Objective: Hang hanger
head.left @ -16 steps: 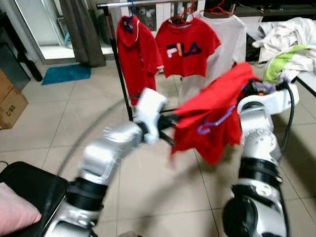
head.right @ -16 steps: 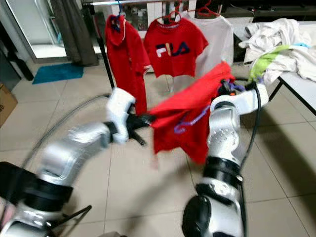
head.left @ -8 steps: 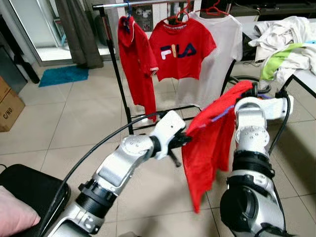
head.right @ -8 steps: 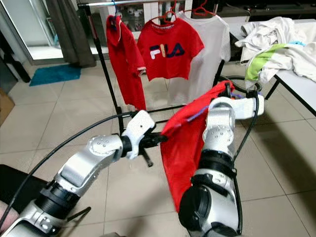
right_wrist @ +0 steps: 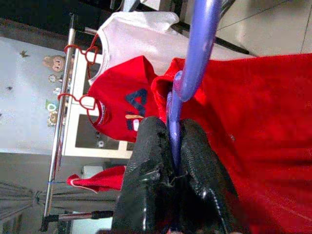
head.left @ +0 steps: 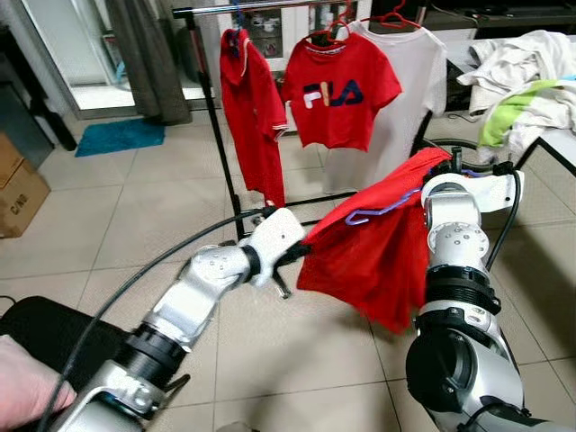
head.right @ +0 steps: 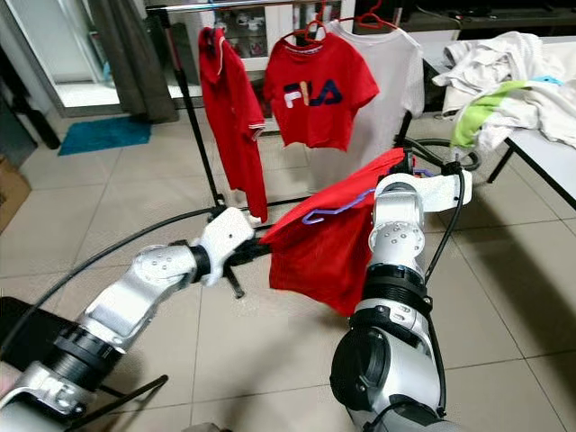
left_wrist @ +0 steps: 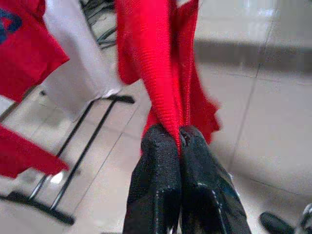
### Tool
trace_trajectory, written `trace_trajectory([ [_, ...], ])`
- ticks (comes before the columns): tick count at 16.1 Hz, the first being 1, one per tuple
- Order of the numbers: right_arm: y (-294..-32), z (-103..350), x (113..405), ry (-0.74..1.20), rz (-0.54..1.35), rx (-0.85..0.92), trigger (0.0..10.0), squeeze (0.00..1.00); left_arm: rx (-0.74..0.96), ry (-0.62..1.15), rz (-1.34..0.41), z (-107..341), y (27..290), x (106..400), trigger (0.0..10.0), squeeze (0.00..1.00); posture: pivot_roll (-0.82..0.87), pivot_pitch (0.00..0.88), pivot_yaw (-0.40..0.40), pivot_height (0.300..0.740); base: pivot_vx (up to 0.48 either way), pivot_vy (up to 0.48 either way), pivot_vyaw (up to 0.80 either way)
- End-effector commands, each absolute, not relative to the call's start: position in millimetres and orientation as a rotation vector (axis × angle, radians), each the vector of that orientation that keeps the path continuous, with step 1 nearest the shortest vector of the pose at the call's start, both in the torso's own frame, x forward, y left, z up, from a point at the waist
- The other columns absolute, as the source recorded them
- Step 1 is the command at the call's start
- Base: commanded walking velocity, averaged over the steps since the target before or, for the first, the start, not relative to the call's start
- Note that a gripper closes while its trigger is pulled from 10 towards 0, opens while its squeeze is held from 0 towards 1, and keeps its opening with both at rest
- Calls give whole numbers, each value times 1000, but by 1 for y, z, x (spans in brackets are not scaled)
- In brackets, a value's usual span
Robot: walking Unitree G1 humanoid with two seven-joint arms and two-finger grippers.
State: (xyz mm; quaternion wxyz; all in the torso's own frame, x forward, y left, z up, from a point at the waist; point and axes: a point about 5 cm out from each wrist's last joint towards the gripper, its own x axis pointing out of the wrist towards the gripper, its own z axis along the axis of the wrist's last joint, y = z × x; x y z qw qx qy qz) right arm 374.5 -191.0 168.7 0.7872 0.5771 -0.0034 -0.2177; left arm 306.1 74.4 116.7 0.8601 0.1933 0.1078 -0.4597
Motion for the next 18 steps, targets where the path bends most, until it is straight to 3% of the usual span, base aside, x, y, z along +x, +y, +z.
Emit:
trace_trajectory([
  [1,-196,183,377,-83,-457,1250,10000,0,353,191,-1001,123,67,302,0,0,-3,0,75,740,0,0,0],
  [6,-196,175,375,-74,-488,1254,10000,0,-61,69,-1186,168,11,280,0,0,7,0,81,740,0,0,0],
  [10,-191,169,370,-57,-493,1217,10000,0,-262,-88,-1118,226,9,297,0,0,5,0,84,740,0,0,0],
  [13,-179,158,366,1,-469,1154,10000,0,-204,-203,-1042,259,27,316,0,0,7,0,78,740,0,0,0],
  [15,-172,152,362,28,-463,1145,10000,0,-24,-217,-1010,267,42,329,0,0,8,0,79,740,0,0,0],
  [16,-171,150,361,35,-462,1142,10000,0,125,-192,-1061,265,46,329,0,0,8,0,82,740,0,0,0],
  [18,-171,152,361,35,-461,1142,10000,0,168,-148,-1143,253,34,319,39,0,8,0,84,740,0,0,0],
])
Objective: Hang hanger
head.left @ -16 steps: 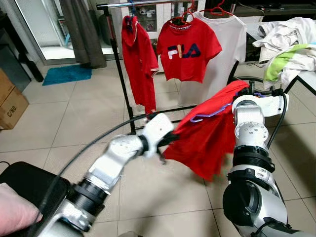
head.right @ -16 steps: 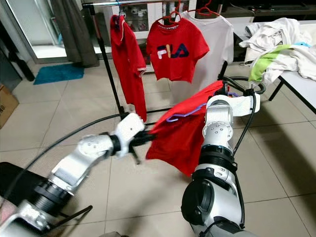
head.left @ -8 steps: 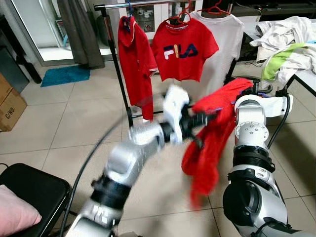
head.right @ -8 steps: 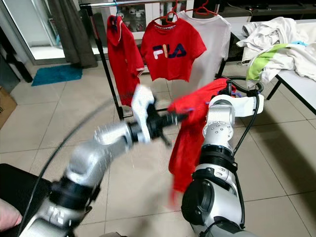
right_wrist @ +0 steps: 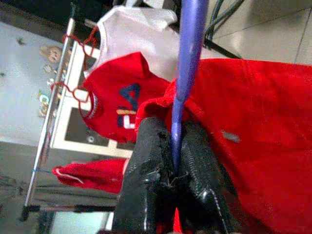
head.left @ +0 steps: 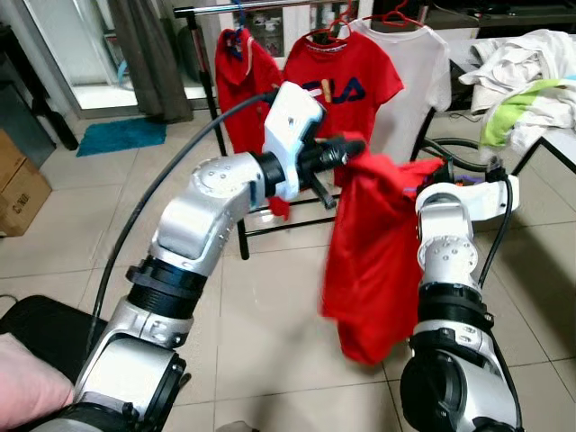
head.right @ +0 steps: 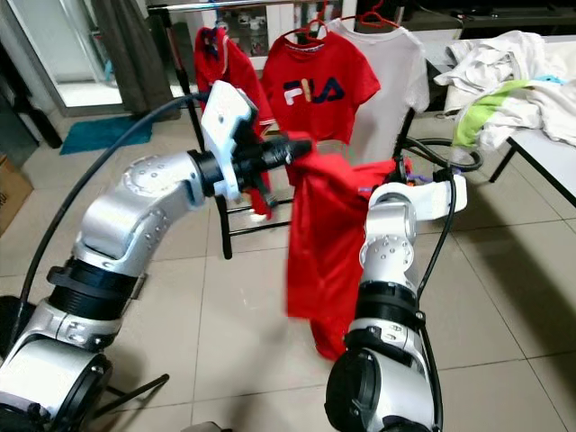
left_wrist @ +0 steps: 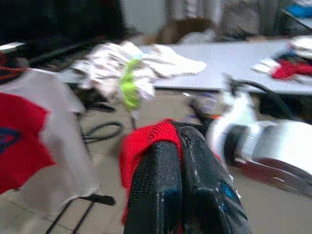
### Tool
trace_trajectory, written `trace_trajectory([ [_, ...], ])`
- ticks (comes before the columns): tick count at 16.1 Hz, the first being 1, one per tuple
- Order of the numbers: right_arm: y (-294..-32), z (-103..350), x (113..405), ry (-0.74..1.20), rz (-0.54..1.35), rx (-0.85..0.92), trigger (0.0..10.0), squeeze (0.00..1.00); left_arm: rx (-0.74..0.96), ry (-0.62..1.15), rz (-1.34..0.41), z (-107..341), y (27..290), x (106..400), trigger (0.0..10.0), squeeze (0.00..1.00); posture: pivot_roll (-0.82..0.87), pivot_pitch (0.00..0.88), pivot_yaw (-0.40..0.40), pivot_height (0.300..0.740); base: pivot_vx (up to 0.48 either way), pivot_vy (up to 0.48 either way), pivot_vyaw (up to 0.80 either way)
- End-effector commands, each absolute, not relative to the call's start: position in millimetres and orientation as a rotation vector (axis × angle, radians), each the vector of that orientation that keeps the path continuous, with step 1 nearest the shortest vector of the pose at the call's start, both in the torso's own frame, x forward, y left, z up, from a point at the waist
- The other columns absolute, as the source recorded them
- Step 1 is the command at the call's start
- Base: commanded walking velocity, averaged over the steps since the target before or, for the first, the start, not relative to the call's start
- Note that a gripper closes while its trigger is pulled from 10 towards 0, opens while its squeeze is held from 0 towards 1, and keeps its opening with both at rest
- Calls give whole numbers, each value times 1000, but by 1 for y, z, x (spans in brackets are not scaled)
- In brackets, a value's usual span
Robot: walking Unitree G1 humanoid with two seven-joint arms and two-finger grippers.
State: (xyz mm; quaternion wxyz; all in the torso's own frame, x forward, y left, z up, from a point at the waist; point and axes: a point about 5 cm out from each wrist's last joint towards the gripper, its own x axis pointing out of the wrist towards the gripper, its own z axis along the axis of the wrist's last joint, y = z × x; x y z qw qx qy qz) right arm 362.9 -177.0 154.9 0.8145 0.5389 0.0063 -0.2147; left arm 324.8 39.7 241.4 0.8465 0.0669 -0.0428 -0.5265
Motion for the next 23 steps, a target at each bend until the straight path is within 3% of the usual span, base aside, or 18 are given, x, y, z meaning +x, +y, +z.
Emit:
trace_trajectory([
  [1,-172,154,362,30,-461,1150,10000,0,182,-115,-1212,240,22,308,0,0,7,0,85,740,0,0,0],
  [3,-172,159,364,19,-455,1168,10000,0,226,-75,-1282,219,5,294,0,0,5,0,86,740,0,0,0],
  [5,-173,163,366,11,-455,1193,10000,0,411,-7,-1358,182,-5,279,0,0,2,0,89,740,0,0,0],
  [9,-175,173,369,-10,-425,1205,10000,0,724,173,-1311,128,26,284,275,0,0,0,89,740,0,0,0],
  [10,-175,174,369,-7,-413,1202,10000,0,685,164,-1264,133,29,289,10000,0,3,0,83,740,0,0,0],
  [11,-174,174,369,-4,-403,1199,10000,0,612,154,-1252,138,31,291,10000,1000,3,0,82,740,0,0,0],
  [15,-173,173,369,4,-383,1167,10000,0,440,85,-1278,153,34,288,10000,1000,9,0,76,740,0,0,0],
  [20,-181,173,369,-1,-366,1112,10000,0,362,107,-1392,153,38,265,10000,1000,21,0,64,740,0,0,0],
  [22,-182,176,369,-9,-305,990,10000,0,328,111,-1391,157,44,263,10000,1000,21,0,65,740,0,0,0],
  [23,-179,174,369,25,-192,765,10000,0,298,126,-1365,160,57,264,10000,1000,23,0,57,740,0,0,0],
])
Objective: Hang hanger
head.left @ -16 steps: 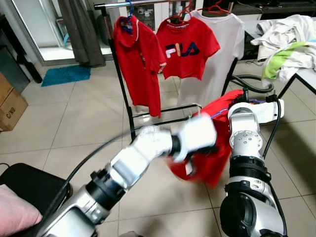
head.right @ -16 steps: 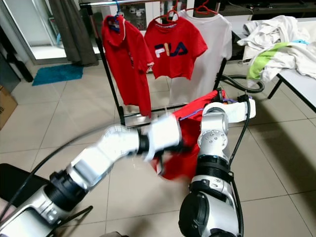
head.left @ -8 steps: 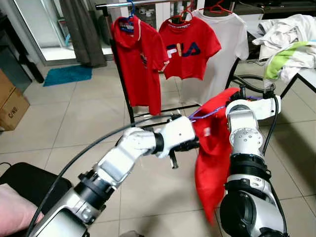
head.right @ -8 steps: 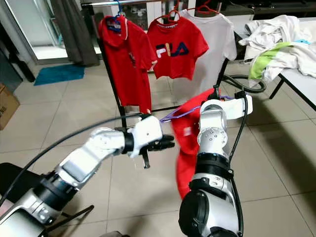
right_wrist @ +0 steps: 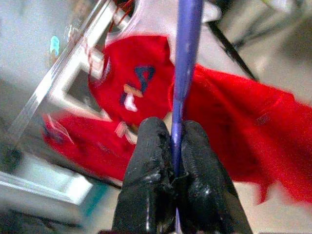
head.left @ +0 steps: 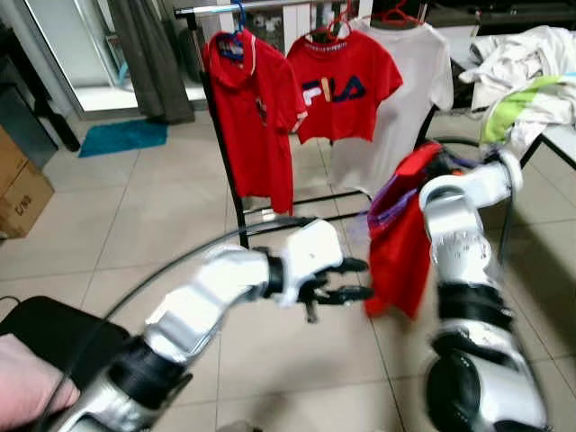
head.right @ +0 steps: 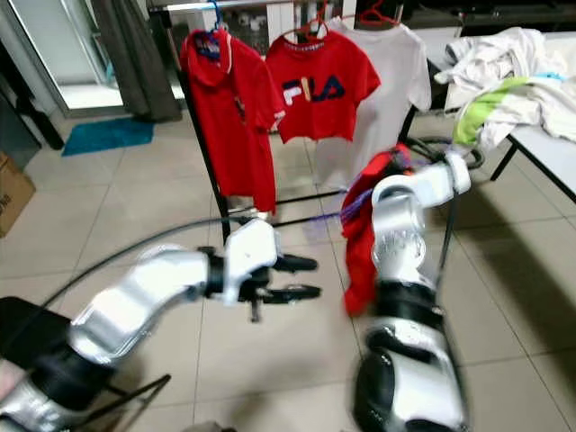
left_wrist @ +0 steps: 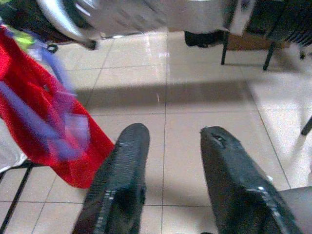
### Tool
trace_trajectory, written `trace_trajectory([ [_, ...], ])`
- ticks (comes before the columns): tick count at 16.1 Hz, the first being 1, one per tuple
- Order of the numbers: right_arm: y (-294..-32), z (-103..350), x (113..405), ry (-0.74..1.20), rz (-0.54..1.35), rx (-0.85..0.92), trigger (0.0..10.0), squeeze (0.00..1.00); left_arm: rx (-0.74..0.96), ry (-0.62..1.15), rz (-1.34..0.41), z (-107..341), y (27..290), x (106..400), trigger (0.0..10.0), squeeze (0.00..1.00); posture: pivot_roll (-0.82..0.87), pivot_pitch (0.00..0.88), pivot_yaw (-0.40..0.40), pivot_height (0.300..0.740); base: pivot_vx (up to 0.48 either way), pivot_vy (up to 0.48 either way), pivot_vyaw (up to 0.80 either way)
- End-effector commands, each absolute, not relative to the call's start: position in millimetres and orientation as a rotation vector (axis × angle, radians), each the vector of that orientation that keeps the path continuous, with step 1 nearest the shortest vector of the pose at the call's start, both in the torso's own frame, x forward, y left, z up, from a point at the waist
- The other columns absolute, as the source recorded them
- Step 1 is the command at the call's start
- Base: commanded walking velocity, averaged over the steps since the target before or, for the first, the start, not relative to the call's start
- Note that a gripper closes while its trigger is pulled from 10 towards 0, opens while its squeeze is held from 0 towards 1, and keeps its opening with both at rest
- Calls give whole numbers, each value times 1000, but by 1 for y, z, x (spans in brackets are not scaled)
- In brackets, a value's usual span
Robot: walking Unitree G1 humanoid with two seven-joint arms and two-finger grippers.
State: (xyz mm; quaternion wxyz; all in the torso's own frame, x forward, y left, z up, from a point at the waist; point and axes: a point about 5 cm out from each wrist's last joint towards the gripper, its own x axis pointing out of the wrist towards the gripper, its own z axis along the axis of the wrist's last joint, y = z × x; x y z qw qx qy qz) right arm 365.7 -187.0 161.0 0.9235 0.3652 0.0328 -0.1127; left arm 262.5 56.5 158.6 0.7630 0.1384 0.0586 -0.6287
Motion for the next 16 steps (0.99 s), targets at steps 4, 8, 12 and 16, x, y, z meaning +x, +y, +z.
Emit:
trace_trajectory([
  [4,-186,177,356,-67,-27,515,10000,0,201,119,-1242,175,102,269,10000,1000,25,0,38,740,0,0,0],
  [8,-184,194,352,-176,167,297,10000,0,149,33,-1126,208,147,276,10000,1000,27,0,19,740,0,0,0],
  [12,-186,220,342,-279,451,134,10000,0,133,-128,-979,273,192,308,10000,1000,40,0,7,740,0,0,0],
  [16,-192,233,331,-275,676,24,10000,0,268,-147,-1000,306,211,323,10000,1000,30,0,23,740,0,0,0],
])
